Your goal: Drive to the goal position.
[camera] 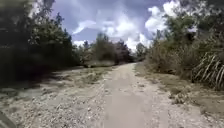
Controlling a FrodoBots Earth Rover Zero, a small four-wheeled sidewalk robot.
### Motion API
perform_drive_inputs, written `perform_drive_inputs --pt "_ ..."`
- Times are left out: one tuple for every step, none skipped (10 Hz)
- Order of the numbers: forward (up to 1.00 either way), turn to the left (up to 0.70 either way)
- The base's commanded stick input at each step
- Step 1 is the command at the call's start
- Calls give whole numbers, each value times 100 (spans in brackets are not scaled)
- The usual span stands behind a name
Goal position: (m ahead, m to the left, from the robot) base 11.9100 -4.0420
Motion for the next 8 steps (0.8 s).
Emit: perform_drive_inputs --pt "85 -34" --pt "85 -27" --pt "85 -1" --pt "85 0" --pt "85 0" --pt "85 0" --pt "85 0" --pt "85 0"
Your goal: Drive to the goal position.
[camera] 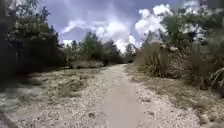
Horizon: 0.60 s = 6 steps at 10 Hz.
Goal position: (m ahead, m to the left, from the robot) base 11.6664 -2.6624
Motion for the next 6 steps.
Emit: perform_drive_inputs --pt "85 0" --pt "85 0" --pt "85 31" --pt "85 34" --pt "85 21" --pt "85 0"
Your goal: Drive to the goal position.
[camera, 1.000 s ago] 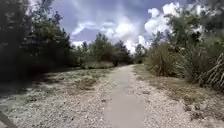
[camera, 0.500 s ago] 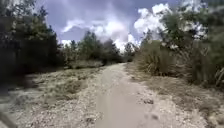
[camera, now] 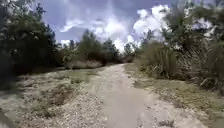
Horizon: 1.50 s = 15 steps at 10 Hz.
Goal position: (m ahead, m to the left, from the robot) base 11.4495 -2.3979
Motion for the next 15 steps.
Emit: perform_drive_inputs --pt "85 0" --pt "85 0" --pt "85 0" --pt "85 0" --pt "85 0" --pt "85 0" --pt "85 0" --pt "85 0" --pt "85 0" --pt "85 0" --pt "85 0" --pt "85 0" --pt "85 0" --pt "85 0" --pt "85 0"
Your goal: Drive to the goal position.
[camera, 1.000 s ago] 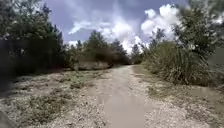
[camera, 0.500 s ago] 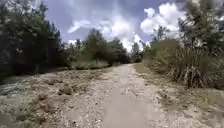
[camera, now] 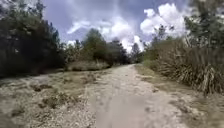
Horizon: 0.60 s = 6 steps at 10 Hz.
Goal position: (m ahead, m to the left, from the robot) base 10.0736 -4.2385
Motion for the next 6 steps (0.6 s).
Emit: perform_drive_inputs --pt "85 0" --pt "85 0" --pt "85 0" --pt "85 -23" --pt "85 -34" --pt "85 -16"
